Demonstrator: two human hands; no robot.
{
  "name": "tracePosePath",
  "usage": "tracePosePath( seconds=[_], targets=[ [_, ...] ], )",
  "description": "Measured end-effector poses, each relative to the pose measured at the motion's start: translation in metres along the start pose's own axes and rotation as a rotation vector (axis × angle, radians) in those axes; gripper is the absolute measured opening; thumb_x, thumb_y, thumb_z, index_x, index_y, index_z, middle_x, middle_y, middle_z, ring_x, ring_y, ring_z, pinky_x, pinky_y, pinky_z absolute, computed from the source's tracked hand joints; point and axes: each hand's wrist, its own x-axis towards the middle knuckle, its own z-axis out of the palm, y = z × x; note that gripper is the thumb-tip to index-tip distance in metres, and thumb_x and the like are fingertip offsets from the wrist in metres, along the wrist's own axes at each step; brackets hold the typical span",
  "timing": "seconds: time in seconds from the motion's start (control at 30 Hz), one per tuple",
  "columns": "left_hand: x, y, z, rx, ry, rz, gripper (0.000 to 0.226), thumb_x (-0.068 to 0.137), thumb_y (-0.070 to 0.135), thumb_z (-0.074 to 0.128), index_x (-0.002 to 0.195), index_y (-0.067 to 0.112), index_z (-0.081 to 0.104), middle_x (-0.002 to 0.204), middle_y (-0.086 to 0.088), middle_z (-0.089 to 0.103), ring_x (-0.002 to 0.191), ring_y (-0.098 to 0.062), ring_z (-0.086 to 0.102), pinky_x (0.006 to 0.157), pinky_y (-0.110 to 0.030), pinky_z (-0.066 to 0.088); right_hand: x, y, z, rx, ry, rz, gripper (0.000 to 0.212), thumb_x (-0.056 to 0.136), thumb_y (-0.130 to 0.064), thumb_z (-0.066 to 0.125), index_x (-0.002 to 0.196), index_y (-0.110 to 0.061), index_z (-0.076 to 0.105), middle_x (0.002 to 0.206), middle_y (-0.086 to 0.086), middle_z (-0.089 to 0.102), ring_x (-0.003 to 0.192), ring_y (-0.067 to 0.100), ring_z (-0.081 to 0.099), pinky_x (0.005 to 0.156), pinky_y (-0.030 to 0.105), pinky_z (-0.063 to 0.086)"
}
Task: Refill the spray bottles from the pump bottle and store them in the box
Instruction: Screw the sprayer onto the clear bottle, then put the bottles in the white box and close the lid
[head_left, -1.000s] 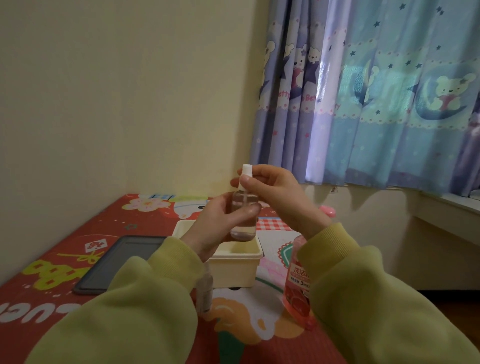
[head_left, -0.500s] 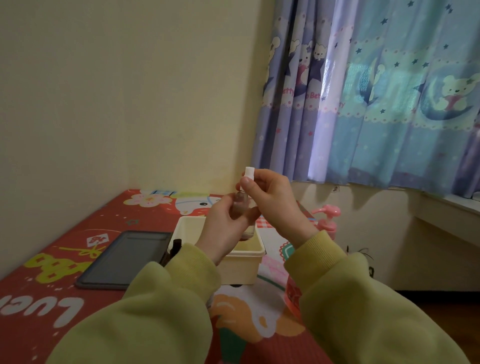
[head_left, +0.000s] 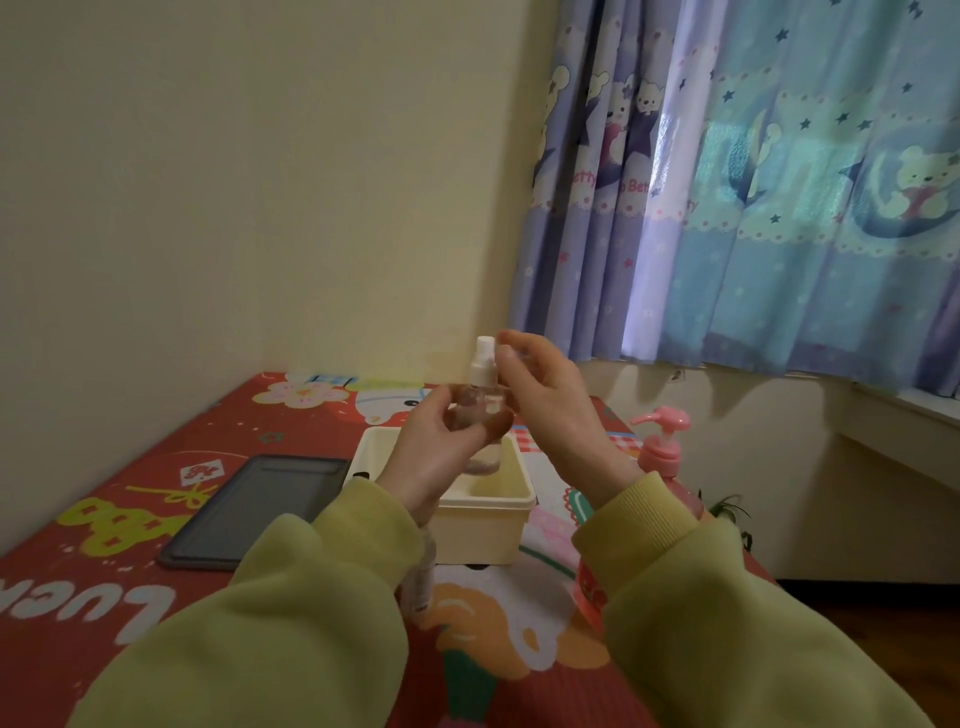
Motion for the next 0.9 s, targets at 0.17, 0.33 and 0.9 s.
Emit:
tracePosePath(
  seconds=[0.17,0.33,0.9],
  targets=[
    [0.002,0.004,-0.01,-0.134,0.021,-0.046,0.026,0.081,0.012,0.066,0.106,0.014,0.057,0.089,0.0,0.066,0.075,-0.009,0.067,0.076,-0.037,0.056,-0.003,0.003,-0.006,0.056,0.034,0.092,0.029,0.094,-0.001,0.039,0.116,-0.01,0.056,0.107,0.006,0.064,0.096,0.013,0.063,0.081,0.021,0.053],
    [0.007,0.01,-0.014,-0.211,0.047,-0.022,0.029,0.081,0.009,0.065,0.108,0.013,0.056,0.105,-0.012,0.065,0.086,-0.019,0.065,0.073,-0.035,0.056,-0.01,0.011,-0.001,-0.037,-0.187,0.094,0.046,0.086,-0.001,0.058,0.13,-0.007,0.048,0.117,0.006,0.062,0.104,0.013,0.061,0.086,0.021,0.051],
    [0.032,-0.015,-0.105,0.32,0.22,0.057,0.016,0.087,0.017,0.06,0.102,0.013,0.064,0.093,0.001,0.065,0.088,-0.012,0.06,0.086,-0.03,0.045,0.041,0.033,0.015,-0.333,-0.164,-0.025,0.043,0.078,-0.015,0.073,0.117,-0.006,0.055,0.102,0.0,0.061,0.093,0.014,0.06,0.084,0.027,0.051]
  ],
)
